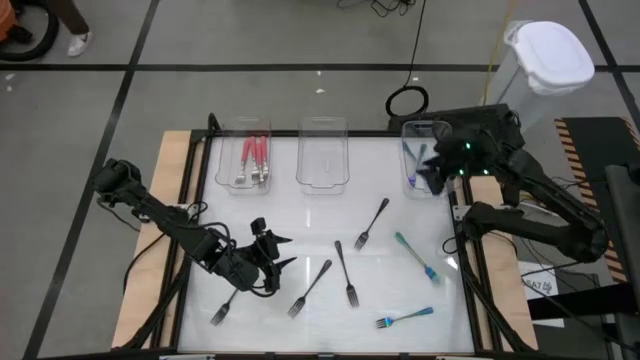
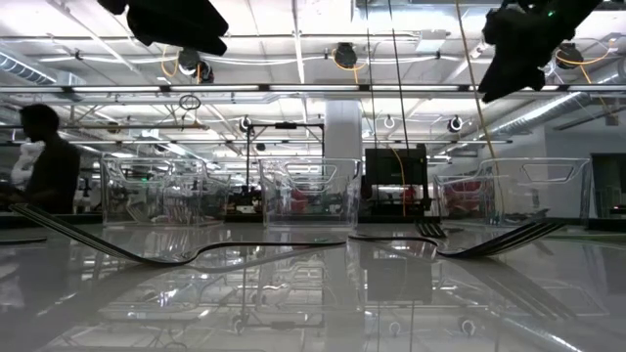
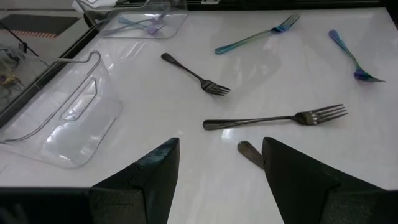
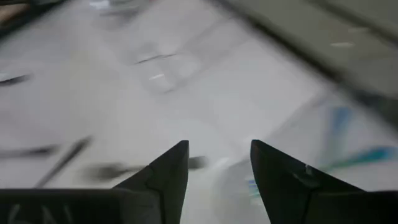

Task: Sort silverware by color (type)
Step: Put the blue fork into the right transparent bin

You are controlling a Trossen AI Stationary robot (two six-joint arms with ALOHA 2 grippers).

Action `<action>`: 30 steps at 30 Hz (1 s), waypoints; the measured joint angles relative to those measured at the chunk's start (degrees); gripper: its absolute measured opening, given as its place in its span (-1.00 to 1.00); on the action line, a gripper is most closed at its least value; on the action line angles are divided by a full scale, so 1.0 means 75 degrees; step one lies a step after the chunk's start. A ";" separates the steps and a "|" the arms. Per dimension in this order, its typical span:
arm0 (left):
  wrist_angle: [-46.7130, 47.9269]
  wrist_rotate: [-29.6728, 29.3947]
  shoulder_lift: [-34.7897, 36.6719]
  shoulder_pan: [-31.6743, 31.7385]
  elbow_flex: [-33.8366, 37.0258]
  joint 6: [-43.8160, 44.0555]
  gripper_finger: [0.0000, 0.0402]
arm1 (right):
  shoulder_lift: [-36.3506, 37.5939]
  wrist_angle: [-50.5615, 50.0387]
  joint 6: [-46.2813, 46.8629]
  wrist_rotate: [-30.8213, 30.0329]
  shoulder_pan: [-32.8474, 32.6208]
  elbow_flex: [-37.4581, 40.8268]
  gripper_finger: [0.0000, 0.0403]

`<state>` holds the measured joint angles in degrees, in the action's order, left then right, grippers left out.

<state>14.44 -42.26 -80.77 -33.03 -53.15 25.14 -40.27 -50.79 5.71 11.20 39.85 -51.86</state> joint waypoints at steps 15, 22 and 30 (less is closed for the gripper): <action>-0.0065 0.0000 0.0000 0.0071 0.0000 0.0211 0.14 | 0.0837 -0.0225 0.1977 0.0085 -0.3207 0.0000 -0.16; -0.0062 0.0000 0.0000 0.0068 0.0000 0.0211 0.14 | 0.0629 0.0002 0.2443 -0.0419 -0.4538 0.0000 -0.16; -0.0061 0.0000 0.0000 0.0066 0.0000 0.0499 0.14 | -0.0277 0.0540 0.2356 -0.1118 -0.6094 0.0000 -0.16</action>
<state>13.98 -42.26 -80.77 -32.53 -53.15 28.88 -42.35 -46.74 23.38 2.82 -5.86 -51.86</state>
